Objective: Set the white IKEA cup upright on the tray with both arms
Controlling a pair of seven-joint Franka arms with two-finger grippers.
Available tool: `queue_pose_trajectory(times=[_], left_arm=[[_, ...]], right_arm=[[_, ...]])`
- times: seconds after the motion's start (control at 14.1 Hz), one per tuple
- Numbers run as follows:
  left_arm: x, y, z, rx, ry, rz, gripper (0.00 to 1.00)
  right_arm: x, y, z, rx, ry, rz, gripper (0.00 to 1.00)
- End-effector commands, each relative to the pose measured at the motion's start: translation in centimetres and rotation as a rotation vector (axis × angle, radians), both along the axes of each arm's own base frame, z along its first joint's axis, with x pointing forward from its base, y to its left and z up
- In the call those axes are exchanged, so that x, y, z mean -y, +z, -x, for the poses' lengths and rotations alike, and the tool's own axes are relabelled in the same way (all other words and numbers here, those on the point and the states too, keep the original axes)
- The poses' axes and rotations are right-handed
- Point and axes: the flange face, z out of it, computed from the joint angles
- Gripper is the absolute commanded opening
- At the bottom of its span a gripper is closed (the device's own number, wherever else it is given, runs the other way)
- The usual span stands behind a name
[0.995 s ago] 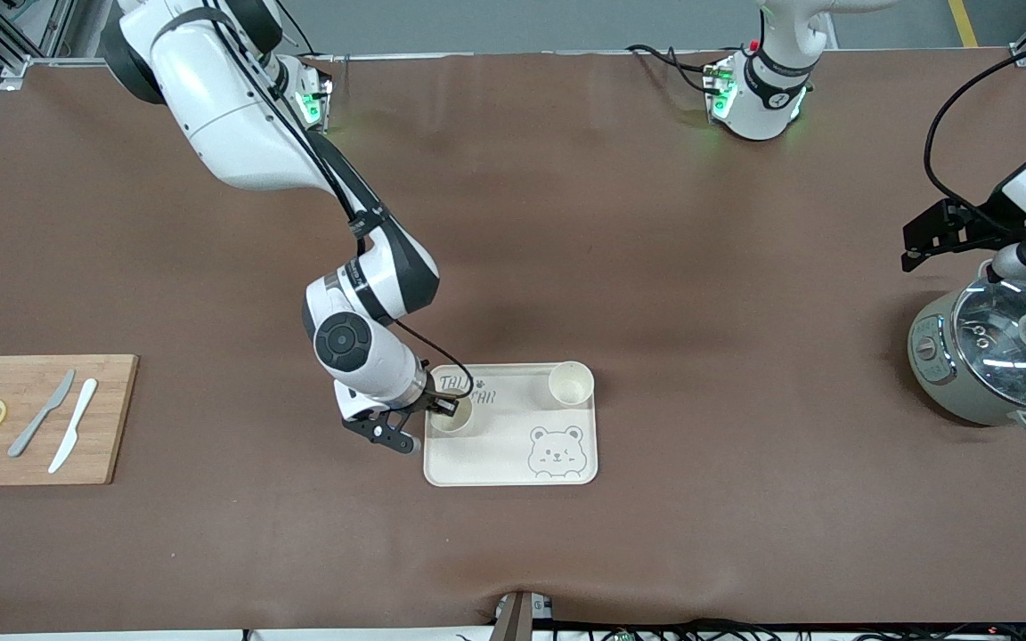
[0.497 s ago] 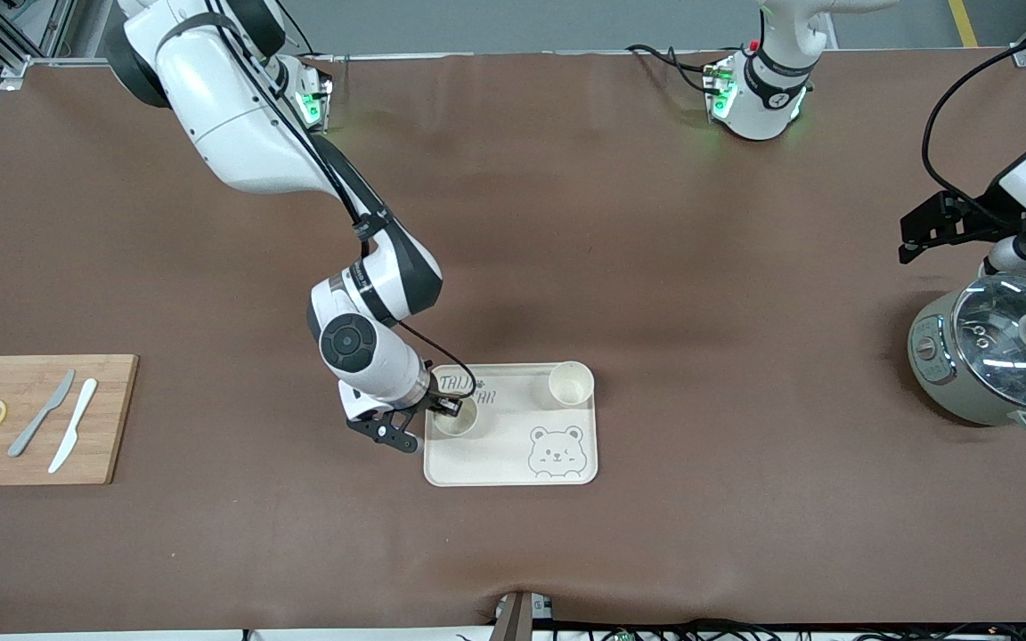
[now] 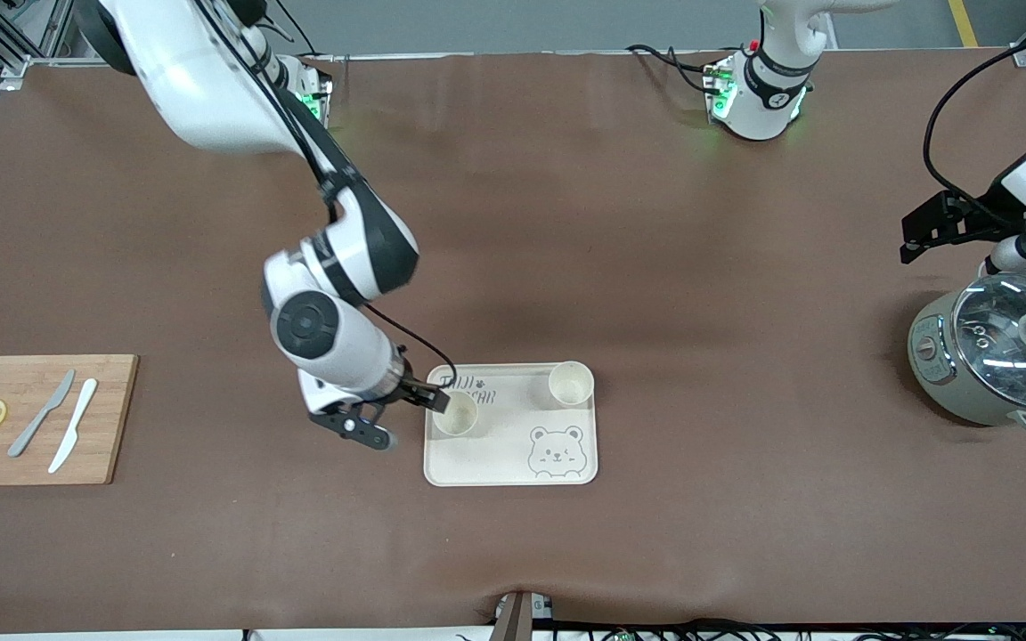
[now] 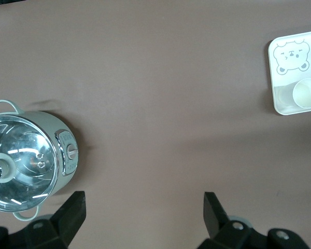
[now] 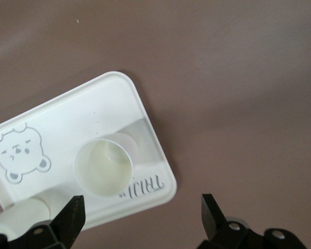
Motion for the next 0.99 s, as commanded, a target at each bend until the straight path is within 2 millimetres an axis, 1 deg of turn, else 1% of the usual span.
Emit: queue_pose_trajectory(times=[0.0, 0.07, 0.21, 0.28, 0.36, 0.43, 0.5, 0.57, 0.64, 0.71, 0.78, 0.85, 0.92], left_arm=[[0.0, 0.7, 0.7, -0.005, 0.011, 0.01, 1.0], [-0.1, 0.5, 0.9, -0.027, 0.011, 0.009, 1.0], [-0.1, 0.2, 1.3, -0.059, 0.003, 0.001, 1.0], [0.0, 0.2, 1.3, -0.059, 0.006, 0.002, 1.0], [0.0, 0.2, 1.3, -0.059, 0.005, 0.0, 1.0], [0.2, 0.2, 1.3, -0.059, 0.002, -0.002, 1.0], [0.2, 0.2, 1.3, -0.059, 0.0, -0.002, 1.0], [0.2, 0.2, 1.3, -0.059, -0.001, -0.003, 1.0], [0.0, 0.2, 1.3, -0.059, -0.003, -0.005, 1.0], [0.0, 0.3, 1.4, -0.059, -0.013, -0.007, 1.0], [0.0, 0.2, 1.4, -0.06, -0.027, -0.007, 1.0], [0.0, 0.2, 1.4, -0.063, -0.033, -0.008, 1.0], [0.0, 0.2, 1.4, -0.063, -0.035, -0.008, 1.0]], right_arm=[[5.0, 10.5, 3.4, -0.063, 0.061, 0.031, 1.0], [7.1, 14.3, 4.6, -0.07, 0.085, 0.04, 1.0], [13.1, 21.3, 7.2, -0.075, 0.149, 0.046, 1.0], [16.1, 24.0, 8.5, -0.068, 0.174, 0.047, 1.0], [19.4, 25.9, 9.5, -0.056, 0.189, 0.045, 1.0], [22.2, 26.9, 10.5, -0.044, 0.203, 0.045, 1.0], [25.6, 27.1, 11.4, -0.036, 0.213, 0.046, 1.0], [28.9, 26.7, 11.9, -0.034, 0.223, 0.046, 1.0], [31.8, 25.8, 12.5, -0.014, 0.23, 0.046, 1.0], [34.2, 24.2, 12.9, 0.02, 0.232, 0.054, 1.0], [35.7, 22.4, 13.4, 0.062, 0.241, 0.065, 1.0], [36.3, 21.9, 13.5, 0.086, 0.259, 0.072, 1.0], [36.4, 21.9, 13.3, 0.087, 0.264, 0.072, 1.0]])
